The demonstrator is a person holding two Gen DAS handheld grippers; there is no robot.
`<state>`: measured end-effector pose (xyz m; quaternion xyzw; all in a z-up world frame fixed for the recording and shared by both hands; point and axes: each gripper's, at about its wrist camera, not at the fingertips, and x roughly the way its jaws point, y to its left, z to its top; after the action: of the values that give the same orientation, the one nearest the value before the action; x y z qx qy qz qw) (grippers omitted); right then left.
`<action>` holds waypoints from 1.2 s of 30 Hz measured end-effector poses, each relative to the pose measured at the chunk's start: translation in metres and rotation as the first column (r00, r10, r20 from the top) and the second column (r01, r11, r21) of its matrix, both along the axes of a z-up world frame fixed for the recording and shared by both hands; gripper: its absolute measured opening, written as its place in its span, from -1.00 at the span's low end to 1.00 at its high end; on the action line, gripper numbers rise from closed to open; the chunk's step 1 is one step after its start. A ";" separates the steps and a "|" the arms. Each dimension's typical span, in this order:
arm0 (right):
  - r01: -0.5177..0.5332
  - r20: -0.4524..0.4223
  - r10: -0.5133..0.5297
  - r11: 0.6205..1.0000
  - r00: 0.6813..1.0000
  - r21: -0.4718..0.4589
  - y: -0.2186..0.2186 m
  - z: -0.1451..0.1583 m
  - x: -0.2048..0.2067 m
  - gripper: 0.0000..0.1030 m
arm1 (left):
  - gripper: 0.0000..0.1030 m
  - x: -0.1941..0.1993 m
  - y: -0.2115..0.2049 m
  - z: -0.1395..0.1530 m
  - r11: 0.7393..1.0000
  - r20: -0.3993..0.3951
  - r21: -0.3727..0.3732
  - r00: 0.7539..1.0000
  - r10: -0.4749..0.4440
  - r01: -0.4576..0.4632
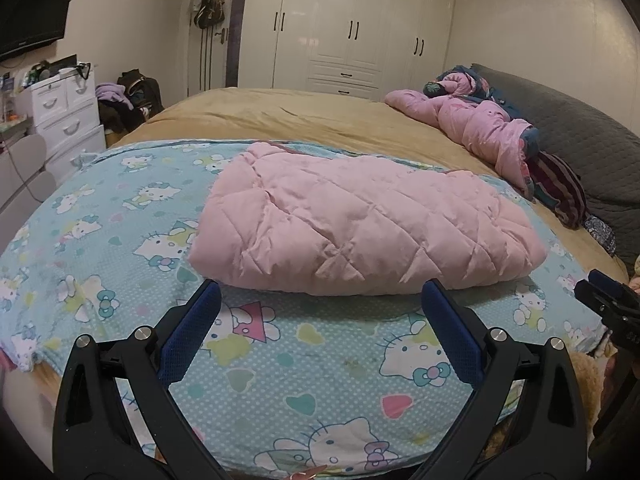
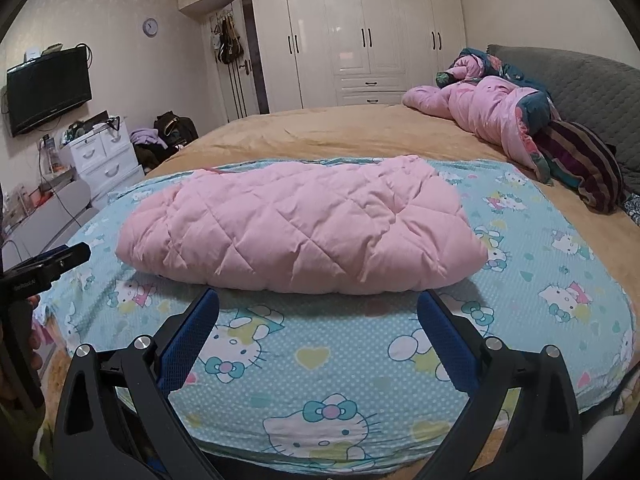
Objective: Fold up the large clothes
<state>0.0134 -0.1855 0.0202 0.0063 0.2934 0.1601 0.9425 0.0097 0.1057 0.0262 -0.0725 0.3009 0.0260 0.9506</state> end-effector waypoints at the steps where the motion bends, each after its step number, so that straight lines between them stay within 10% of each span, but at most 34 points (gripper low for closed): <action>1: -0.003 -0.002 0.003 1.000 1.000 0.001 0.001 0.000 0.000 0.92 | 0.82 -0.001 0.001 0.001 1.000 0.002 0.002 1.000 0.002 -0.002; 36: 0.000 0.008 0.000 1.000 1.000 -0.009 0.005 0.002 -0.007 0.92 | 0.82 -0.005 0.000 0.006 1.000 0.006 0.012 1.000 0.004 -0.004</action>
<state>0.0067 -0.1807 0.0221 0.0016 0.2901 0.1589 0.9437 0.0047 0.1058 0.0319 -0.0673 0.2979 0.0297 0.9518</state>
